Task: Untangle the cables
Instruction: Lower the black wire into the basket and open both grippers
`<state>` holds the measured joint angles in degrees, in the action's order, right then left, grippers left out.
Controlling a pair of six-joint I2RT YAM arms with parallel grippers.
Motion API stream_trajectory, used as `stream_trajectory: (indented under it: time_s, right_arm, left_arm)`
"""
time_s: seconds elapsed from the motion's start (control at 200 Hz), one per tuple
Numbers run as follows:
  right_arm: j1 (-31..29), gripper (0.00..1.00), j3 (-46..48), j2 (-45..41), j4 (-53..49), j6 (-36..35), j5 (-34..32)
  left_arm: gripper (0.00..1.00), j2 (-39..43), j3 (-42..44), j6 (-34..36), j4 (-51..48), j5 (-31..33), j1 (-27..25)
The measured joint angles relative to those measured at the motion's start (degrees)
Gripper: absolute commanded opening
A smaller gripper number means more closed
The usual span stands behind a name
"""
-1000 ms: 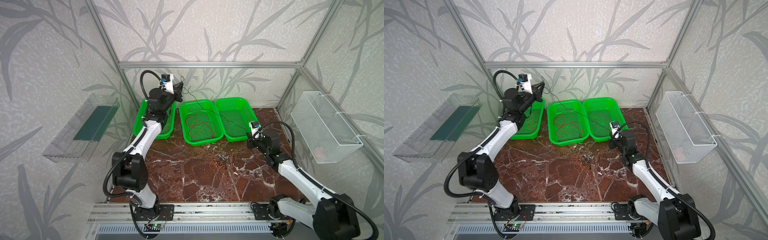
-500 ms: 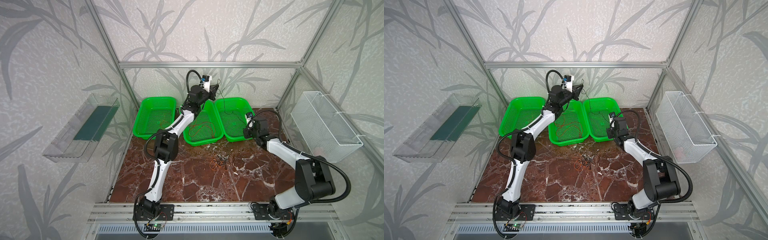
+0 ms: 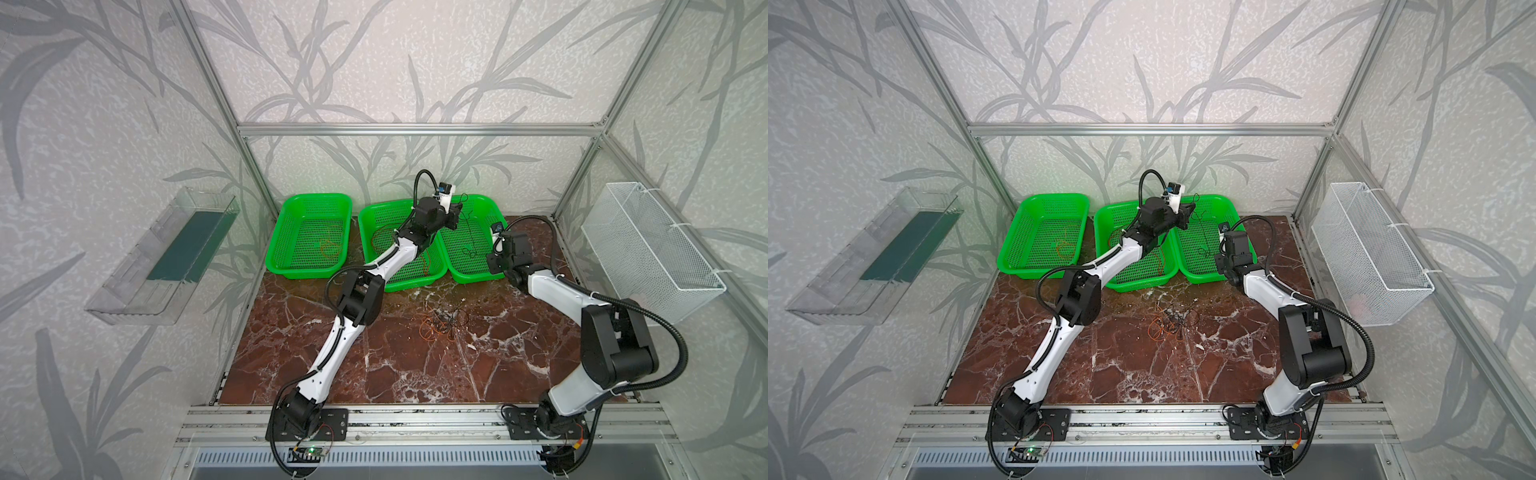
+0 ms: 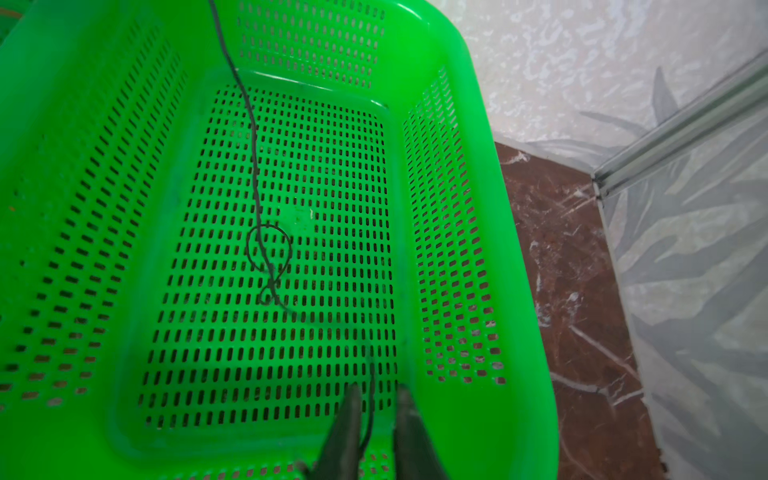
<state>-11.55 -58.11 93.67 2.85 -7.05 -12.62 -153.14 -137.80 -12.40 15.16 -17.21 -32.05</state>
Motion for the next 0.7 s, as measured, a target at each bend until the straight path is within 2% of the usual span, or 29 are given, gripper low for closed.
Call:
stream_trajectory:
  time_s: [0.085, 0.195, 0.305, 0.515, 0.63, 0.7]
  right_arm:
    - [0.0, 0.54, 0.0, 0.0, -0.6, 0.1, -0.6]
    - [0.0, 0.62, 0.0, 0.0, -1.4, 0.3, -1.5]
    - [0.0, 0.66, 0.0, -0.8, -2.2, 0.7, -2.2]
    - [0.0, 0.72, 0.1, -7.0, -3.3, 1.5, -3.0]
    - [0.0, 0.73, 0.6, -10.8, -4.1, 2.4, -3.0]
    - [0.0, 0.73, 2.4, -13.8, -4.4, 2.9, -2.8]
  left_arm:
    - [0.01, -0.2, 0.0, 0.6, -1.4, 1.2, -0.3]
    - [0.28, -0.2, -0.1, 1.2, -2.7, 2.2, -0.2]
    - [0.53, -0.2, -0.4, 1.6, -4.3, 2.6, -0.3]
    - [0.87, -0.1, -0.7, 2.7, -7.3, 2.9, -0.7]
    - [0.99, 2.5, 3.0, 3.0, -7.9, 2.8, -1.0]
    - [0.99, 6.0, 7.3, 3.3, -7.8, 2.8, -1.1]
